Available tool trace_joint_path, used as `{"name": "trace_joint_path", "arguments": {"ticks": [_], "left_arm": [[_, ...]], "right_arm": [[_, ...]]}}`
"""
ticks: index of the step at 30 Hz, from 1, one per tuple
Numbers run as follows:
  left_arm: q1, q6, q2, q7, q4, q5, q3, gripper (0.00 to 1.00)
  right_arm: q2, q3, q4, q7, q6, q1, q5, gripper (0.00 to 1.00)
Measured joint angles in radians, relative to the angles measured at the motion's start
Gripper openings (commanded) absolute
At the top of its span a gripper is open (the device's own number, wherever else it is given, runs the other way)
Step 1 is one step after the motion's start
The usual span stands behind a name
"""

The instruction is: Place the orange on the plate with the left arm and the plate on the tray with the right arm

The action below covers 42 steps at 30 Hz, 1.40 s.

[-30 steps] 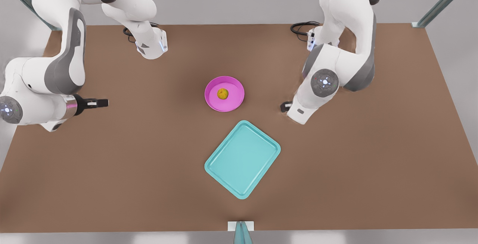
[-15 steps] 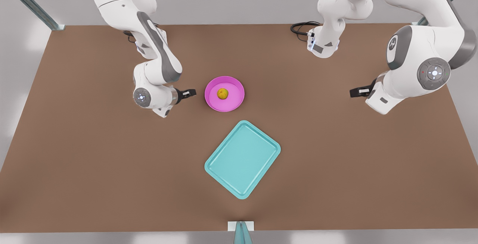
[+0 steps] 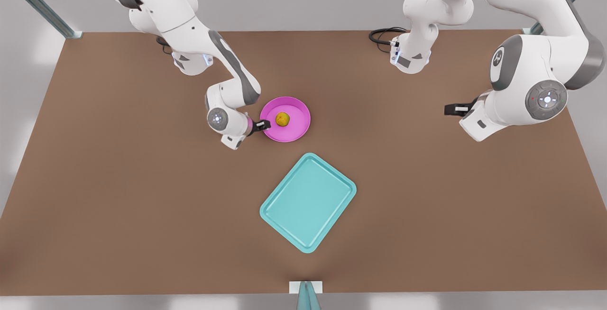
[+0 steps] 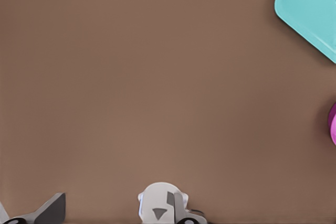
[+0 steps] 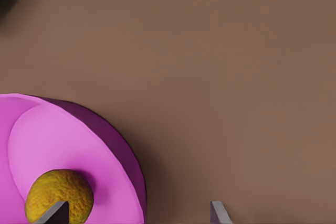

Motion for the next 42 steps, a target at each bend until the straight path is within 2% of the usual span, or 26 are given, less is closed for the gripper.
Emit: {"name": "trace_joint_path", "arguments": {"ticks": [14, 17, 19, 20, 24, 28, 31, 42], "left_arm": [[0.000, -0.018, 0.004, 0.072, -0.001, -0.002, 0.000, 1.00], [0.000, -0.021, 0.003, 0.081, -0.001, -0.002, 0.000, 1.00], [0.000, -0.023, 0.002, 0.087, -0.001, -0.003, 0.000, 1.00], [0.000, -0.024, 0.001, 0.089, -0.001, -0.003, 0.000, 1.00], [0.000, -0.026, 0.002, 0.098, -0.001, -0.003, 0.000, 1.00], [0.000, -0.027, 0.004, 0.105, -0.001, -0.003, 0.000, 1.00], [0.000, -0.027, 0.004, 0.109, 0.000, -0.003, 0.000, 1.00], [0.000, -0.029, 0.004, 0.120, 0.000, -0.002, 0.000, 1.00]], "right_arm": [[0.085, 0.000, 0.005, 0.023, 0.050, 0.041, 0.000, 0.99], [0.093, 0.000, 0.006, 0.025, 0.051, 0.042, 0.001, 0.83], [0.095, 0.000, 0.007, 0.026, 0.051, 0.042, 0.001, 0.67], [0.096, 0.000, 0.007, 0.025, 0.050, 0.042, 0.002, 0.56], [0.096, 0.000, 0.013, 0.023, 0.046, 0.041, 0.003, 0.38], [0.096, 0.002, 0.021, 0.020, 0.042, 0.042, 0.004, 0.31], [0.095, 0.008, 0.024, 0.019, 0.038, 0.042, 0.006, 0.21], [0.042, 0.018, 0.066, 0.008, -0.019, -0.001, 0.024, 0.21]]}}
